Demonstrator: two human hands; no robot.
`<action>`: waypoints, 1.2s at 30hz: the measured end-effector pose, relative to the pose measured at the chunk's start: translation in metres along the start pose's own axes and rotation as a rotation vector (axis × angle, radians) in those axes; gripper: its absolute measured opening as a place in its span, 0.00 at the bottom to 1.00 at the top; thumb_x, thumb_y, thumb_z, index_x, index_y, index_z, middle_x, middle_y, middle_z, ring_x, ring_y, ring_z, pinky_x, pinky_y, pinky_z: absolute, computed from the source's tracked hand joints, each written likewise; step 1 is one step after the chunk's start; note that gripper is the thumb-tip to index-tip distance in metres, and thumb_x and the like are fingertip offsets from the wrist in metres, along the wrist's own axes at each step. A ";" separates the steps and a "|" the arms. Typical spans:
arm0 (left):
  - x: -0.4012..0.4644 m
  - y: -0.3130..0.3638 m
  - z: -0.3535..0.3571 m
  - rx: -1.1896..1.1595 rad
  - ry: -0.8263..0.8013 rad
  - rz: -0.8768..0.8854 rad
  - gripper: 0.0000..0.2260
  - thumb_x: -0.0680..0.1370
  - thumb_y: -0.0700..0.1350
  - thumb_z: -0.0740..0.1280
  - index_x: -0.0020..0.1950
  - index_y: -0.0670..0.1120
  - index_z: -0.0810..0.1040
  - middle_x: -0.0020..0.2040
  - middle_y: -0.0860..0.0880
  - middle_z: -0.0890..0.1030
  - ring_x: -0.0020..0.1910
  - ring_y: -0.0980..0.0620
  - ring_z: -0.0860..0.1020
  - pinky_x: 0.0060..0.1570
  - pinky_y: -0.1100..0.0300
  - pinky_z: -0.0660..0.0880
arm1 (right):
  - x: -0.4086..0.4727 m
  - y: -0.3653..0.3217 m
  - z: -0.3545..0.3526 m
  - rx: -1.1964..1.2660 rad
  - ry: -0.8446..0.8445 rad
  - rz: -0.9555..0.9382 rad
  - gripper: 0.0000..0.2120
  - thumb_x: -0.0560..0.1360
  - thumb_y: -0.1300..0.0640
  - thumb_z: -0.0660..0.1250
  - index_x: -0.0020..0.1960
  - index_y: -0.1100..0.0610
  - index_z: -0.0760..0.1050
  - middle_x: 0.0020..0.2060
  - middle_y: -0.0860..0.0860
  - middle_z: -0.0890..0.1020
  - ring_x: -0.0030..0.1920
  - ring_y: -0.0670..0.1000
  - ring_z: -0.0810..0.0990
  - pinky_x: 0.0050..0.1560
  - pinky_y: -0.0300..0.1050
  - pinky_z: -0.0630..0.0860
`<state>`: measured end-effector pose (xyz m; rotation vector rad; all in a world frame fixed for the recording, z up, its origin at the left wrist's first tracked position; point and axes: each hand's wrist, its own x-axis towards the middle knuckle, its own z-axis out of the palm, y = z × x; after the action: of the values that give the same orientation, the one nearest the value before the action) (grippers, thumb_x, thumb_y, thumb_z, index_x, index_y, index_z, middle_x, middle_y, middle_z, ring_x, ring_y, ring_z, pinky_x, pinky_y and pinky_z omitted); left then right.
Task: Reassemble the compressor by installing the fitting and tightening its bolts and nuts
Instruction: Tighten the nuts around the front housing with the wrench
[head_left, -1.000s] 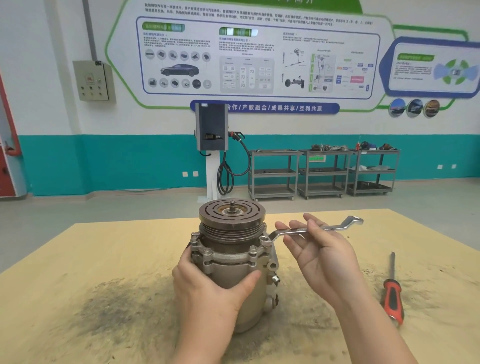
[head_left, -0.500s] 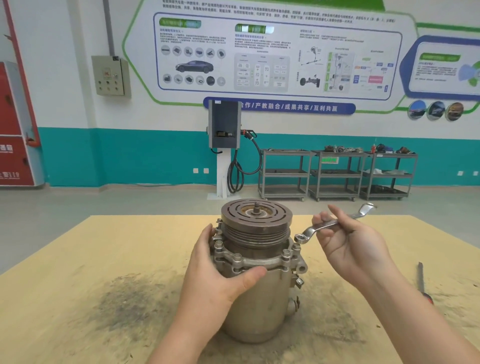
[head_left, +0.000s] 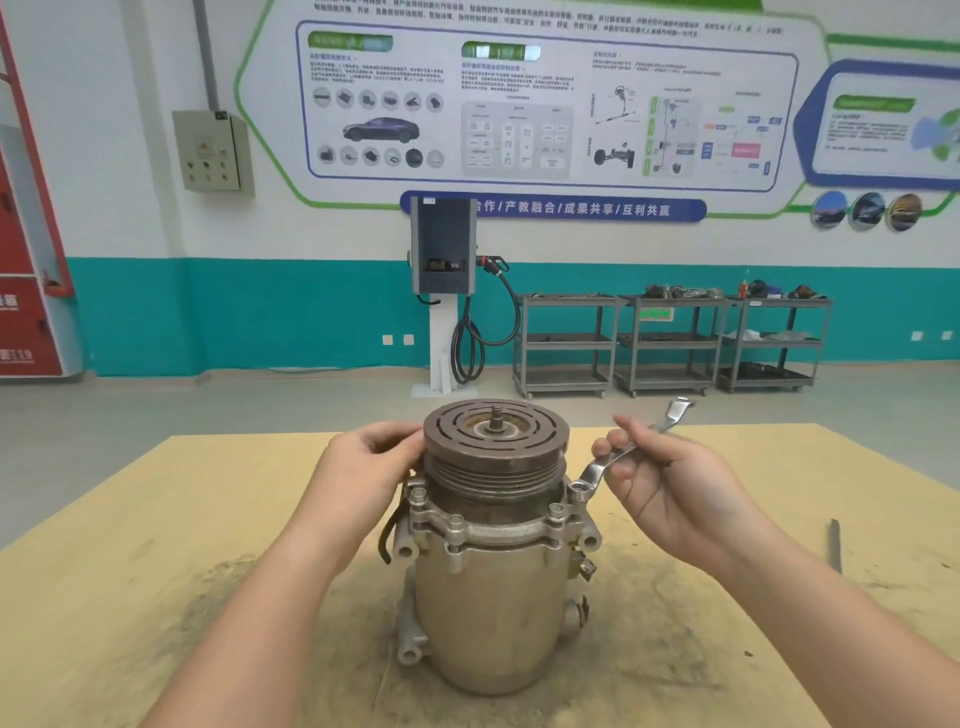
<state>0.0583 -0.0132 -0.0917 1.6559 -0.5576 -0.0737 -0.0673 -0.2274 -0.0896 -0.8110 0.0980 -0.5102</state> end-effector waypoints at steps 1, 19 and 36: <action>0.001 0.000 -0.001 0.019 -0.012 -0.003 0.06 0.79 0.42 0.68 0.53 0.46 0.85 0.48 0.50 0.86 0.52 0.49 0.83 0.59 0.54 0.76 | -0.002 0.003 -0.002 0.016 -0.001 -0.005 0.06 0.83 0.64 0.54 0.53 0.62 0.69 0.30 0.54 0.75 0.31 0.51 0.81 0.25 0.37 0.75; 0.003 0.014 -0.018 0.095 -0.193 0.003 0.03 0.77 0.38 0.71 0.46 0.43 0.84 0.44 0.48 0.86 0.43 0.55 0.84 0.37 0.73 0.75 | -0.044 0.020 0.006 -0.790 -0.300 -1.178 0.06 0.80 0.49 0.63 0.56 0.39 0.73 0.42 0.47 0.84 0.42 0.50 0.85 0.40 0.47 0.82; 0.001 0.020 -0.012 0.136 -0.141 0.002 0.06 0.77 0.36 0.70 0.51 0.42 0.84 0.42 0.50 0.87 0.37 0.62 0.83 0.34 0.75 0.73 | -0.017 -0.003 0.001 -0.185 -0.052 -0.117 0.07 0.82 0.63 0.57 0.50 0.67 0.70 0.33 0.57 0.82 0.40 0.56 0.86 0.33 0.38 0.79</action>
<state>0.0568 -0.0035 -0.0704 1.7918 -0.6836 -0.1554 -0.0832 -0.2201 -0.0891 -1.0143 0.0500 -0.5960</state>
